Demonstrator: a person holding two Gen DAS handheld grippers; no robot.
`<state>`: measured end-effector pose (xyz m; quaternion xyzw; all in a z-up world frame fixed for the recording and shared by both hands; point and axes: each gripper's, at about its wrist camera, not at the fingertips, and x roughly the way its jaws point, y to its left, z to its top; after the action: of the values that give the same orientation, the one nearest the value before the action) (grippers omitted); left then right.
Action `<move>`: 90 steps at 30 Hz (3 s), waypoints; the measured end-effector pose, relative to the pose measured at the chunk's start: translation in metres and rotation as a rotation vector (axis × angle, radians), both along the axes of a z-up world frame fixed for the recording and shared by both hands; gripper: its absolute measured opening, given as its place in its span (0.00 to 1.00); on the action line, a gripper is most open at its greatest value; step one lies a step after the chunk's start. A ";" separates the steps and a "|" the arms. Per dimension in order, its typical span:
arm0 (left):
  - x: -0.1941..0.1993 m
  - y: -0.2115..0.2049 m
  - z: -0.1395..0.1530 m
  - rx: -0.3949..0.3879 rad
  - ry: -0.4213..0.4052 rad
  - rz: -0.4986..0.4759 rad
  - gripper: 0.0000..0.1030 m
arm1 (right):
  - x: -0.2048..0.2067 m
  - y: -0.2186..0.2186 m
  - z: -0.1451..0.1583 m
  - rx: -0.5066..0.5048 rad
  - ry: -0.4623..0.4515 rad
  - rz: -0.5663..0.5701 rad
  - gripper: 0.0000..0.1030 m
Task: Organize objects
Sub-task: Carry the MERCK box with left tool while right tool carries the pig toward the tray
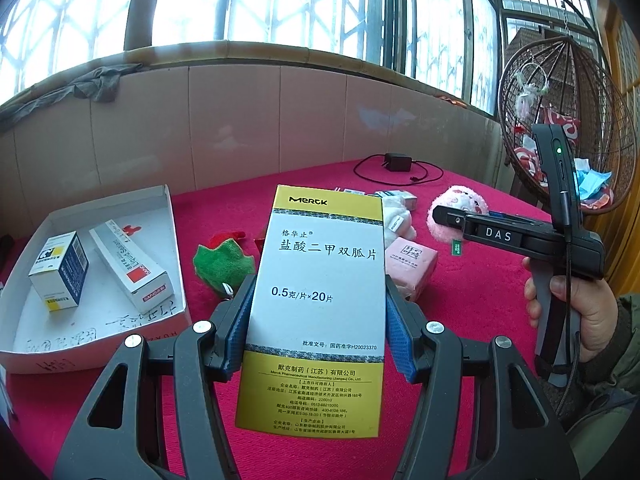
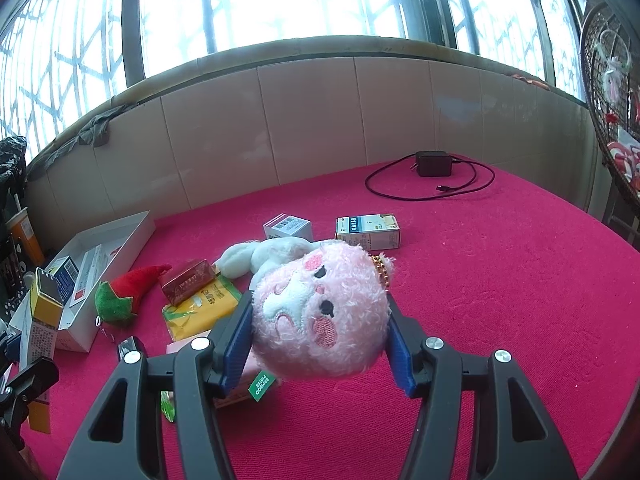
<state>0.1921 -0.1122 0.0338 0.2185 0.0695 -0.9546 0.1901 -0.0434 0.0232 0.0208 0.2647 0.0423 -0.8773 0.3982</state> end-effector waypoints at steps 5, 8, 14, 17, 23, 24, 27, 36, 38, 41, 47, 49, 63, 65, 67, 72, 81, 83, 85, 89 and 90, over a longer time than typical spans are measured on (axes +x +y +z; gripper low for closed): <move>0.004 -0.001 0.002 -0.007 0.016 0.019 0.57 | 0.003 -0.002 0.001 0.010 0.015 0.002 0.58; 0.008 0.000 0.004 -0.028 0.017 0.032 0.57 | 0.004 -0.002 0.001 0.012 0.022 0.003 0.58; 0.020 -0.007 0.007 -0.049 0.032 0.083 0.57 | 0.004 -0.004 0.001 0.019 0.025 0.002 0.58; 0.027 -0.012 0.008 -0.047 0.041 0.107 0.57 | 0.006 -0.005 0.001 0.023 0.032 0.002 0.58; 0.035 -0.016 0.009 -0.043 0.054 0.129 0.57 | 0.005 -0.007 0.000 0.033 0.028 0.002 0.58; 0.037 -0.016 0.009 -0.043 0.056 0.131 0.57 | 0.005 -0.007 0.000 0.032 0.029 0.001 0.58; 0.040 -0.016 0.009 -0.043 0.061 0.140 0.57 | 0.007 -0.008 0.001 0.033 0.037 0.000 0.58; 0.057 -0.027 0.009 -0.025 0.077 0.195 0.57 | 0.023 -0.017 0.008 0.034 0.056 0.044 0.58; 0.062 -0.029 0.008 -0.025 0.080 0.210 0.57 | 0.027 -0.020 0.009 0.035 0.058 0.057 0.58; 0.066 -0.033 0.005 -0.023 0.074 0.231 0.57 | 0.032 -0.025 0.010 0.038 0.062 0.075 0.58; 0.075 -0.037 0.004 0.001 0.096 0.252 0.57 | 0.041 -0.031 0.015 0.033 0.068 0.099 0.58; 0.076 -0.038 0.004 0.005 0.099 0.256 0.57 | 0.044 -0.032 0.017 0.029 0.069 0.107 0.58; 0.098 -0.063 0.005 -0.015 0.100 0.369 0.57 | 0.073 -0.060 0.042 0.007 0.105 0.234 0.58; 0.102 -0.068 0.005 -0.018 0.099 0.384 0.57 | 0.080 -0.066 0.044 0.004 0.113 0.260 0.59; 0.105 -0.070 0.006 -0.014 0.103 0.392 0.57 | 0.086 -0.072 0.047 0.000 0.120 0.285 0.59; 0.111 -0.074 0.011 -0.029 0.108 0.412 0.57 | 0.097 -0.087 0.053 0.002 0.121 0.340 0.59; 0.113 -0.092 0.025 -0.031 0.027 0.467 0.57 | 0.119 -0.115 0.073 -0.002 0.146 0.439 0.59; 0.114 -0.098 0.027 -0.020 0.019 0.471 0.57 | 0.125 -0.122 0.074 0.003 0.145 0.460 0.59; 0.115 -0.101 0.030 -0.034 0.006 0.481 0.57 | 0.131 -0.128 0.075 0.010 0.149 0.487 0.59; 0.113 -0.110 0.035 -0.038 -0.026 0.494 0.57 | 0.142 -0.145 0.075 0.026 0.151 0.532 0.59; 0.112 -0.113 0.036 -0.035 -0.035 0.500 0.57 | 0.143 -0.149 0.075 0.028 0.143 0.542 0.59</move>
<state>0.3044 -0.2255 0.0695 0.2077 0.1016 -0.8751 0.4252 0.1001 -0.1261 0.0954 0.1867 0.1515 -0.7546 0.6106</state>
